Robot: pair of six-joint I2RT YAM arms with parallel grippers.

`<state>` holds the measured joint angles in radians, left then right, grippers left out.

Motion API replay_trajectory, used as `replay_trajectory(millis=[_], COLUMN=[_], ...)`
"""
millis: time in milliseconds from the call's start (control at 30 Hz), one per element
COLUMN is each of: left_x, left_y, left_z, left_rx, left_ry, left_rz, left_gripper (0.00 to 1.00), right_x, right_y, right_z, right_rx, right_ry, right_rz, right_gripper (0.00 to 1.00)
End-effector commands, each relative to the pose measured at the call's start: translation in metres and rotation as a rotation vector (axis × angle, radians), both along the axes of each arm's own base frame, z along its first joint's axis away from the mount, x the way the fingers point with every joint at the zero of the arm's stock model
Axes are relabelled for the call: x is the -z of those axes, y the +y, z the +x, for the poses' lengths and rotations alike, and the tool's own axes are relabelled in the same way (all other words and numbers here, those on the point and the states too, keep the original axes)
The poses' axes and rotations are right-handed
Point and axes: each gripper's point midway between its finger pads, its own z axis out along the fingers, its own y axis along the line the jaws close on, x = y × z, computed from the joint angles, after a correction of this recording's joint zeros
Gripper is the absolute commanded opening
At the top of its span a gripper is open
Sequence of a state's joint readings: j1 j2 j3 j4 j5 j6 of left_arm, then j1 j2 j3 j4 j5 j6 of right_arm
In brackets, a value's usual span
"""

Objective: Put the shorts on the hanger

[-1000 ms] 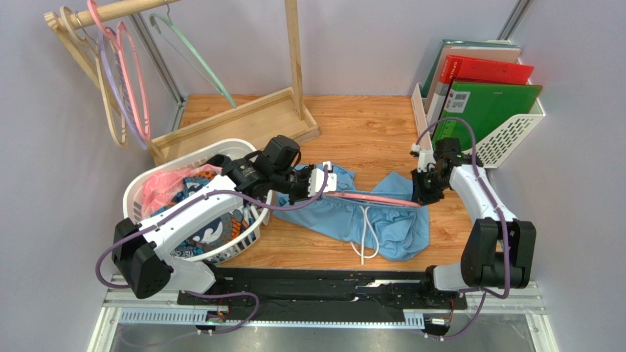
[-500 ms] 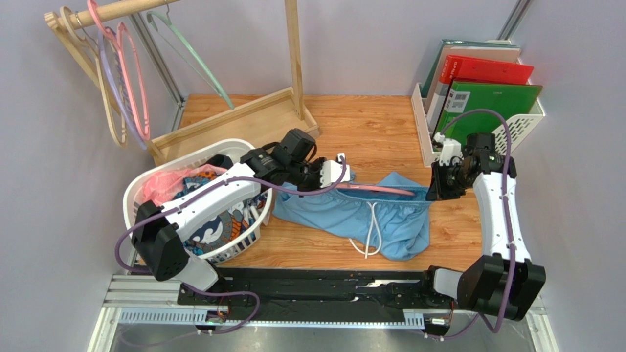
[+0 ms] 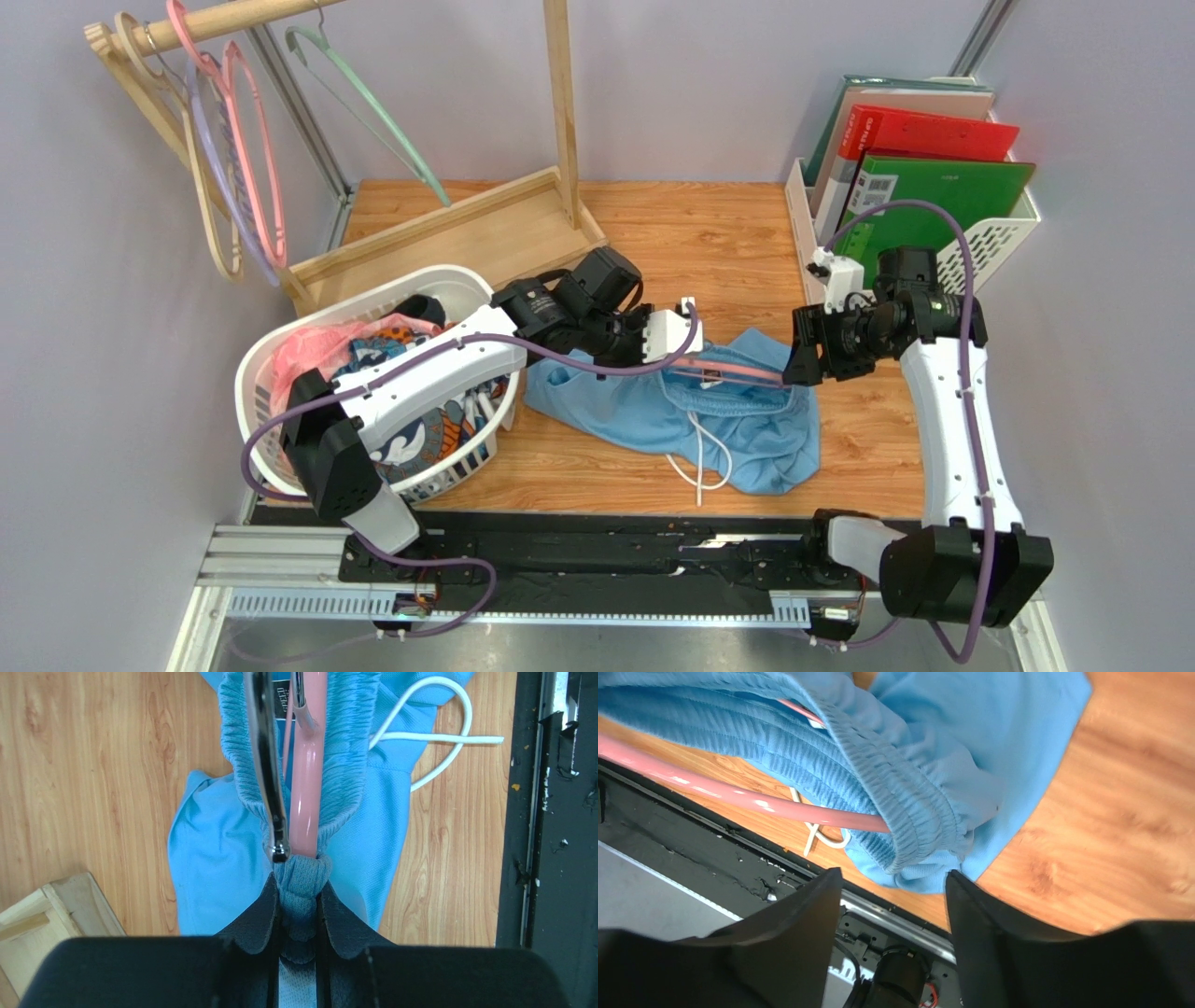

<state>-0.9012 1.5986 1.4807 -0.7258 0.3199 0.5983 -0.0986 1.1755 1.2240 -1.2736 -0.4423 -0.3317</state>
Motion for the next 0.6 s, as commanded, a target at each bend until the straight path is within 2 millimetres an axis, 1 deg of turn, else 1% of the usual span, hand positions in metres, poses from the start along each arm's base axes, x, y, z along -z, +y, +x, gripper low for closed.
replay_trajectory(millis=[0,33,67,133,167,233,267,300,333,367,400,433,467,500,533,567], left_x=[-0.028,-0.028,-0.028,-0.032,-0.034,-0.035,-0.035,-0.038,-0.038,-0.04,-0.04,-0.042,-0.044,-0.044,-0.046,-0.047], left_y=[-0.008,-0.008,-0.008,-0.007,-0.008,-0.009,-0.01,-0.011,-0.011,-0.012,-0.012,-0.013,-0.013,-0.013,-0.013,-0.012], left_z=[-0.005,-0.006,-0.008,-0.01,-0.012,-0.013,-0.015,-0.015,-0.016,-0.017,-0.017,-0.017,-0.017,-0.017,-0.017,-0.018], left_rx=[0.02,0.022,0.024,0.025,0.034,0.039,0.046,0.049,0.052,0.058,0.06,0.06,0.061,0.061,0.062,0.063], left_ry=[-0.017,-0.014,-0.008,-0.004,0.0,0.004,0.01,0.011,0.011,0.015,0.015,0.012,0.011,0.012,0.008,0.011], left_rz=[-0.089,-0.091,-0.095,-0.102,-0.111,-0.119,-0.125,-0.132,-0.135,-0.141,-0.143,-0.146,-0.149,-0.148,-0.15,-0.15], left_gripper=[0.0,0.0,0.0,0.0,0.0,0.0,0.0,0.0,0.0,0.0,0.0,0.0,0.0,0.0,0.0,0.0], right_x=[-0.046,-0.05,-0.058,-0.067,-0.072,-0.076,-0.078,-0.084,-0.078,-0.076,-0.078,-0.071,-0.069,-0.069,-0.064,-0.062], right_y=[0.015,0.017,0.027,0.037,0.048,0.057,0.067,0.072,0.077,0.089,0.094,0.1,0.11,0.115,0.12,0.129], right_z=[0.015,0.018,0.016,0.012,0.008,0.008,0.005,0.011,0.008,0.004,0.008,0.007,0.004,0.005,0.005,0.001], right_rx=[-0.129,-0.151,-0.199,-0.308,-0.364,-0.444,-0.492,-0.519,-0.542,-0.599,-0.624,-0.645,-0.687,-0.704,-0.716,-0.749], right_ry=[-0.248,-0.284,-0.319,-0.401,-0.436,-0.534,-0.565,-0.631,-0.642,-0.655,-0.691,-0.68,-0.678,-0.69,-0.667,-0.658], right_rz=[0.041,0.047,0.091,0.109,0.157,0.167,0.201,0.196,0.203,0.216,0.212,0.222,0.234,0.236,0.248,0.262], right_gripper=[0.64,0.7,0.72,0.76,0.77,0.79,0.79,0.8,0.8,0.79,0.79,0.78,0.77,0.75,0.74,0.73])
